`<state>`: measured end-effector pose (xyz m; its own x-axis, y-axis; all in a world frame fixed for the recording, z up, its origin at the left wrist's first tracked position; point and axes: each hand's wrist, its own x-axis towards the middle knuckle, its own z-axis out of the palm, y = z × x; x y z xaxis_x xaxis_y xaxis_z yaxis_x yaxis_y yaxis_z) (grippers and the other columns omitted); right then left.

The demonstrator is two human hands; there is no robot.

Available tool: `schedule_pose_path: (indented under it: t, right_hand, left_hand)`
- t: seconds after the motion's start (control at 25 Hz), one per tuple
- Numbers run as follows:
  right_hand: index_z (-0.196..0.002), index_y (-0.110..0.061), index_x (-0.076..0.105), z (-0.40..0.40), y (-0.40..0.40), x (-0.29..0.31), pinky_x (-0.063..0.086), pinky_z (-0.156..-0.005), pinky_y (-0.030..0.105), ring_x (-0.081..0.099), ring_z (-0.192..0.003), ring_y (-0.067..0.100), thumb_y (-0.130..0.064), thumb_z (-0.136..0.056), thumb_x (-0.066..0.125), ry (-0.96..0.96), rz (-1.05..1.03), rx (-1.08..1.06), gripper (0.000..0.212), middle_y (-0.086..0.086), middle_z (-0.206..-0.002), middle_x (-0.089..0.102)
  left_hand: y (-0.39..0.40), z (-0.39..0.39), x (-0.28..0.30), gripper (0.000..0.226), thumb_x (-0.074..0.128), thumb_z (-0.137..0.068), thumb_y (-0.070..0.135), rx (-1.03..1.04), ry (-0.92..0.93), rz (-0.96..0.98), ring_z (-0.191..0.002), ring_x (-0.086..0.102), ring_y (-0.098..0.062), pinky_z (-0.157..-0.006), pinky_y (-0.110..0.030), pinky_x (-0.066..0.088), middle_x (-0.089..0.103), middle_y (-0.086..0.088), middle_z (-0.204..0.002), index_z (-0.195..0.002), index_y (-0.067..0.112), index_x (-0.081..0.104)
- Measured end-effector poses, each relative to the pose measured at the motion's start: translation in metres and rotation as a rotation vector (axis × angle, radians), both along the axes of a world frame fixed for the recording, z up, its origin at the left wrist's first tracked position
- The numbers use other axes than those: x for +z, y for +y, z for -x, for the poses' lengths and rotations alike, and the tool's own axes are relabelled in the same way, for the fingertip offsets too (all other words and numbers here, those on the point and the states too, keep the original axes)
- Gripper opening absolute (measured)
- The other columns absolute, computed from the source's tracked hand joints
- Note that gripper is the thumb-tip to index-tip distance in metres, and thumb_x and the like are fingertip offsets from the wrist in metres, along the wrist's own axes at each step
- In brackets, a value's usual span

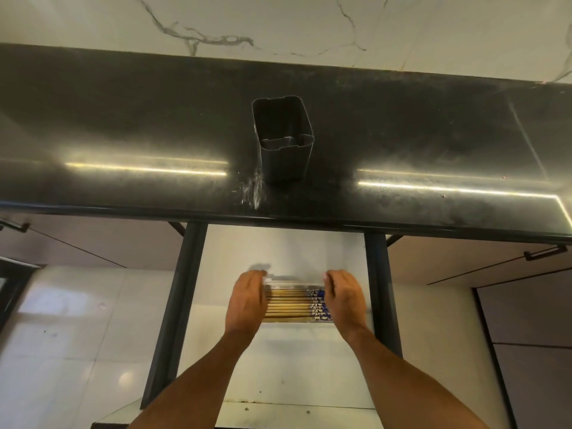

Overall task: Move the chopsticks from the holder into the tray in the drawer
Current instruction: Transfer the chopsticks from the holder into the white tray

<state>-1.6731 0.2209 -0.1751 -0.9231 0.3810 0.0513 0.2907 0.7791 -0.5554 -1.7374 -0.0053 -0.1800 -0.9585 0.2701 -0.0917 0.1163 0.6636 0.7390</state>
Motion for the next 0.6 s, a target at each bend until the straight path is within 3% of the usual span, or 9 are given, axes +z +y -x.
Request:
schedule_pose_path:
  t: [0.04,0.12,0.2,0.36,0.6]
  right_hand:
    - [-0.104,-0.011,0.069,0.001,0.002,0.002,0.060,-0.077,0.030,0.066,-0.087,0.017,-0.026,-0.104,0.055,0.030,0.099,-0.182,0.021,0.005,-0.096,0.070]
    - [-0.097,-0.009,0.068,0.007,0.007,0.002,0.059,-0.063,0.031,0.069,-0.078,0.019,-0.033,-0.107,0.045,-0.033,0.327,-0.498,0.034,0.008,-0.089,0.070]
    - [-0.090,-0.004,0.066,0.008,0.010,-0.003,0.051,-0.050,0.026,0.067,-0.065,0.018,-0.037,-0.109,0.039,-0.133,0.464,-0.655,0.047,0.015,-0.084,0.071]
    - [-0.097,-0.003,0.065,0.004,0.001,-0.009,0.065,-0.066,0.042,0.073,-0.075,0.027,-0.044,-0.109,0.035,-0.210,0.588,-0.722,0.052,0.016,-0.087,0.071]
    - [-0.097,-0.004,0.065,0.007,-0.006,-0.004,0.064,-0.070,0.040,0.073,-0.079,0.028,-0.045,-0.109,0.033,-0.219,0.561,-0.722,0.053,0.018,-0.091,0.072]
  left_hand:
    - [-0.003,0.001,0.002,0.028,0.058,-0.103,0.034,0.201,-0.078,-0.088,-0.102,0.066,-0.016,-0.082,-0.011,0.054,0.059,0.015,-0.114,-0.130,0.028,0.054]
    - [-0.004,0.007,0.000,0.026,0.050,-0.105,0.039,0.551,-0.242,-0.083,-0.092,0.068,-0.021,-0.078,-0.023,0.058,0.063,0.007,-0.104,-0.119,0.021,0.061]
    - [-0.003,0.011,-0.008,0.035,0.045,-0.106,0.044,0.721,-0.441,-0.049,-0.078,0.066,-0.021,-0.070,-0.031,0.055,0.068,-0.006,-0.094,-0.101,0.014,0.064]
    - [0.001,0.009,-0.014,0.040,0.043,-0.107,0.043,0.731,-0.510,-0.075,-0.078,0.066,-0.024,-0.075,-0.036,0.056,0.069,-0.010,-0.090,-0.098,0.011,0.066]
    - [0.001,0.008,-0.014,0.029,0.048,-0.106,0.037,0.683,-0.477,-0.156,-0.086,0.069,-0.027,-0.086,-0.042,0.059,0.070,-0.008,-0.095,-0.099,0.015,0.066]
